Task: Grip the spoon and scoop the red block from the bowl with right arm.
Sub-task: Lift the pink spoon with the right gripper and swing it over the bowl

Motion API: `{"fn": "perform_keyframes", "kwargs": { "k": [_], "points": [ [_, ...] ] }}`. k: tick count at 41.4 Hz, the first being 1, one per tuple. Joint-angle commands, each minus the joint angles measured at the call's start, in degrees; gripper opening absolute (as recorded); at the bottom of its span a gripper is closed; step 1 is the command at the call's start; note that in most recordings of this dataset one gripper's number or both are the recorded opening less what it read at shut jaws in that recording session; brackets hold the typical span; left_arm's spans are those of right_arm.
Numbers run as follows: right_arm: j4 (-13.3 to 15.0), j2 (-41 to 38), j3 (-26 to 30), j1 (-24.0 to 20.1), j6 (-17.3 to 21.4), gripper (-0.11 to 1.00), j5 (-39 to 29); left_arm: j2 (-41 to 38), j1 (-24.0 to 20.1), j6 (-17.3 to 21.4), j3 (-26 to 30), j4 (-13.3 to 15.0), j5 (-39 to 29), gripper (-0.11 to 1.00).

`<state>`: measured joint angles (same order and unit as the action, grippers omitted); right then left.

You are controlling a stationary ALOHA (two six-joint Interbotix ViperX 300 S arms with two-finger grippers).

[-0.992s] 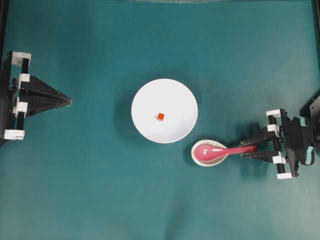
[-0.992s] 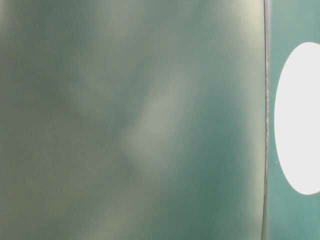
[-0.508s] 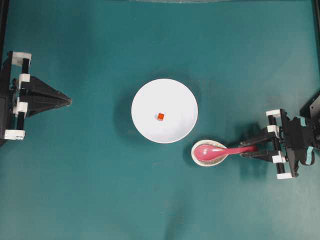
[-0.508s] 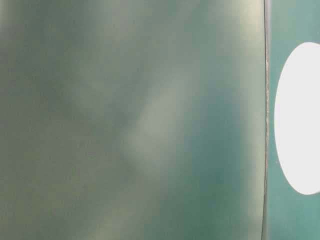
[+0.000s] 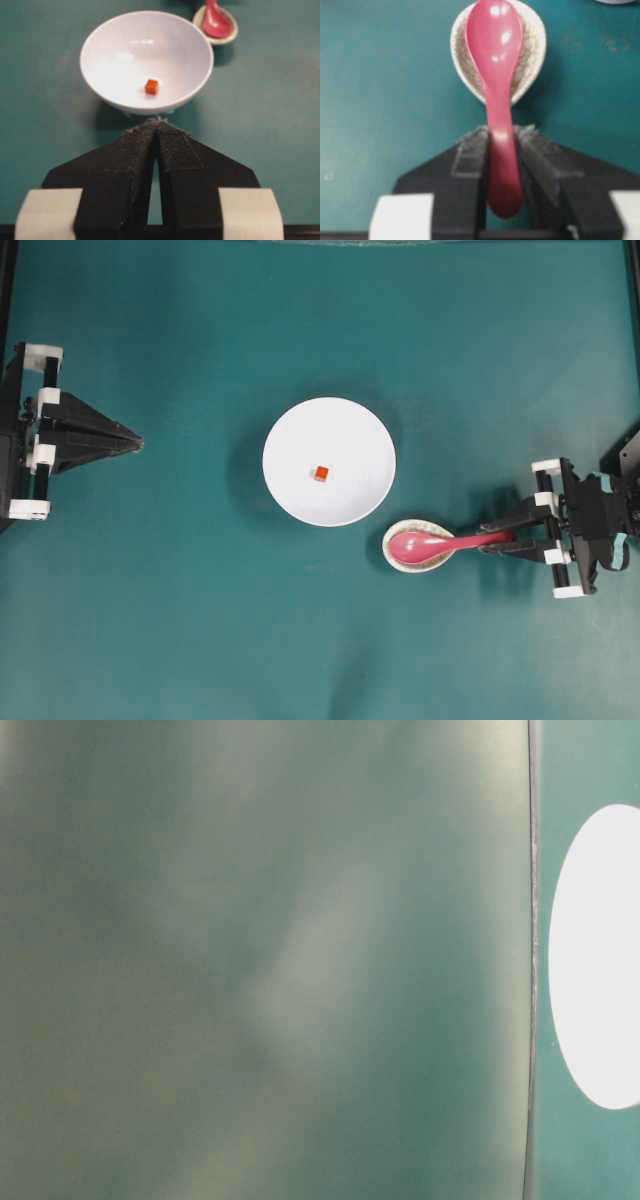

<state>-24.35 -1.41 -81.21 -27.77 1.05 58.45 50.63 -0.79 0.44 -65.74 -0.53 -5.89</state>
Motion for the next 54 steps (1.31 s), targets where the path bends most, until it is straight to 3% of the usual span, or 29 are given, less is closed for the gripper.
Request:
{"fn": "perform_keyframes", "kwargs": {
  "k": [1, 17, 32, 46, 54],
  "points": [
    [-0.1, 0.4, 0.7, -0.2, 0.1, 0.25, 0.6, -0.4, -0.1, 0.0, 1.3, -0.2, 0.0, 0.00],
    [-0.8, 7.0, 2.2, 0.1, -0.2, 0.25, -1.4, -0.4, -0.1, 0.1, 1.3, -0.2, -0.2, 0.00],
    [-0.8, 14.9, 7.1, 5.2, -1.1, 0.25, -10.4, -0.4, -0.1, 0.1, 1.2, -0.1, -0.2, 0.00],
    [-0.8, 18.5, 15.1, 9.2, -6.5, 0.25, -22.5, -0.4, -0.1, 0.1, 1.2, -0.2, -0.2, 0.00],
    [-0.7, 20.3, 20.8, 14.2, -10.1, 0.25, -31.5, -0.4, -0.1, 0.1, 1.2, -0.2, -0.2, 0.00]
  ]
}}
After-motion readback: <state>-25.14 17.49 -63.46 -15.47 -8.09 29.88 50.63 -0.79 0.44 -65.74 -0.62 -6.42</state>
